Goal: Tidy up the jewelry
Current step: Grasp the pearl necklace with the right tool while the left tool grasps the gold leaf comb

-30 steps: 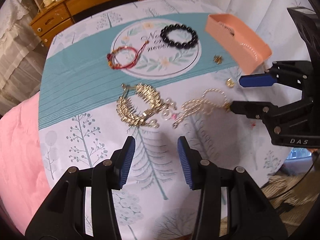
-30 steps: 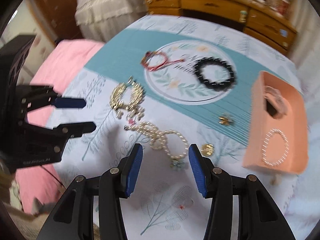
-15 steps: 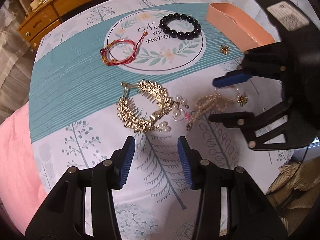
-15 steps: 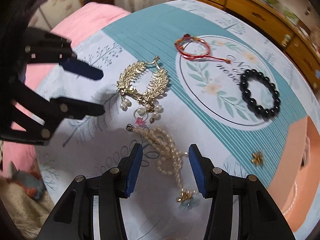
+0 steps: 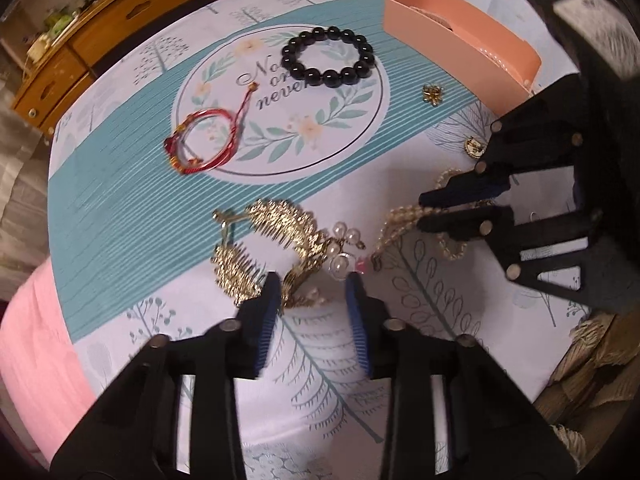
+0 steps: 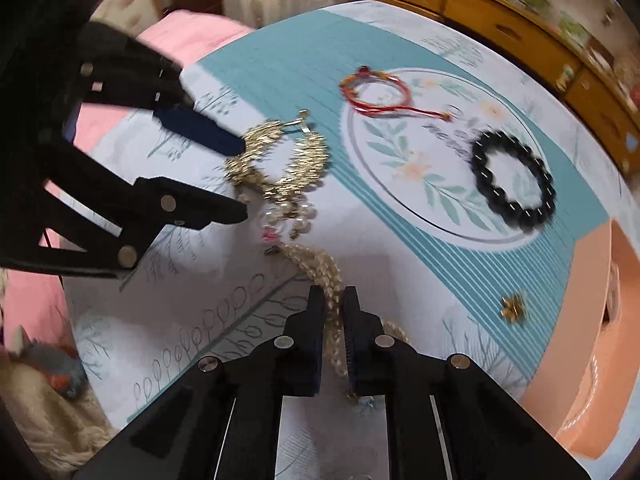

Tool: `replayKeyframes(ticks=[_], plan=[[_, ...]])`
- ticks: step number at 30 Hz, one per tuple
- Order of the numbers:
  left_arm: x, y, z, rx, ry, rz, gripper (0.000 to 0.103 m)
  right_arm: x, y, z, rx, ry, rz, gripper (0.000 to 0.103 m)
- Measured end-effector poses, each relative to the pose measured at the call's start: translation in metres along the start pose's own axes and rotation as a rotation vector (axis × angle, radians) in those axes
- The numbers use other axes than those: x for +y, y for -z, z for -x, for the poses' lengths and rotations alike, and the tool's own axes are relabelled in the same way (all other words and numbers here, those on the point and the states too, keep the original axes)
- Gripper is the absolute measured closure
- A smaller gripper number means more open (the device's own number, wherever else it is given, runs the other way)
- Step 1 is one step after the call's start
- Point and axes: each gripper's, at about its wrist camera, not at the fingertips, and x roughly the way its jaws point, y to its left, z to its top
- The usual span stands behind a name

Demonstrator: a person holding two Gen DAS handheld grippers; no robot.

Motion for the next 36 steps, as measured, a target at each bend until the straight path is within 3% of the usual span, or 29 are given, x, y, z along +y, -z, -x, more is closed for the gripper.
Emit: replayKeyframes(ticks=[5, 16, 27, 30, 36], plan=[[-0.004, -0.007, -0.003, 0.01, 0.001, -0.06, 0.08, -0.013, 0.004, 0.016, -0.042, -0.026, -0.067, 0.094], [-0.001, -0.008, -0.014, 0.065, -0.019, -0.135, 0.085, -0.003, 0.011, 0.031, -0.084, -0.056, -0.065, 0.094], [0.013, -0.011, -0.026, 0.079, -0.013, -0.127, 0.087, -0.004, 0.016, 0.03, -0.08, -0.068, -0.082, 0.094], [0.011, -0.012, -0.028, 0.086, 0.001, -0.121, 0.095, -0.004, 0.017, 0.03, -0.078, -0.074, -0.088, 0.094], [0.01, -0.012, -0.028, 0.086, -0.044, -0.064, 0.097, -0.007, 0.018, 0.036, -0.094, -0.085, -0.113, 0.094]])
